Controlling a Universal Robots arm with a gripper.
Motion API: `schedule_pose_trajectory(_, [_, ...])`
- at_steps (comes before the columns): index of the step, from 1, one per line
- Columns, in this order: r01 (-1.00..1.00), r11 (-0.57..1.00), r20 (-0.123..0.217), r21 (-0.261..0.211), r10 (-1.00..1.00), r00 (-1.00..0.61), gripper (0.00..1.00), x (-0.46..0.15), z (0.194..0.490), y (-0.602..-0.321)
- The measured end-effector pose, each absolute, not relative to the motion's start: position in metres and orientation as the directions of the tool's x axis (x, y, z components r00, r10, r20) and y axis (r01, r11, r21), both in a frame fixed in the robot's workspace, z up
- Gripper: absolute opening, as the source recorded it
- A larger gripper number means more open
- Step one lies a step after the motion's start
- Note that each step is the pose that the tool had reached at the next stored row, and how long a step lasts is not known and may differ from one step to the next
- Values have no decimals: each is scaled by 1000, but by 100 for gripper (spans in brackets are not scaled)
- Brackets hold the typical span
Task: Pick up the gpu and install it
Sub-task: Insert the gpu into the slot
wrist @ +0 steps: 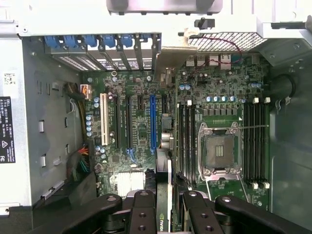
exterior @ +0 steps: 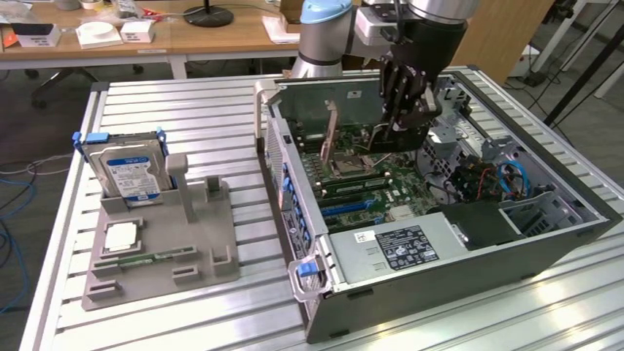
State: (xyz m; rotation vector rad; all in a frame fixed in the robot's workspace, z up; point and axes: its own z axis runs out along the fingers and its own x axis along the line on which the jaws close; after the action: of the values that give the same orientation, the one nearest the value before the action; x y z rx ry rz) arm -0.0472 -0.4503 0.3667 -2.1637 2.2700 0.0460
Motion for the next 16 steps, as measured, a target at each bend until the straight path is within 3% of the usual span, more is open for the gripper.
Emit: schedule_pose_trajectory(16, [-999, 48, -24, 18, -999, -48, 26, -47, 361, -450])
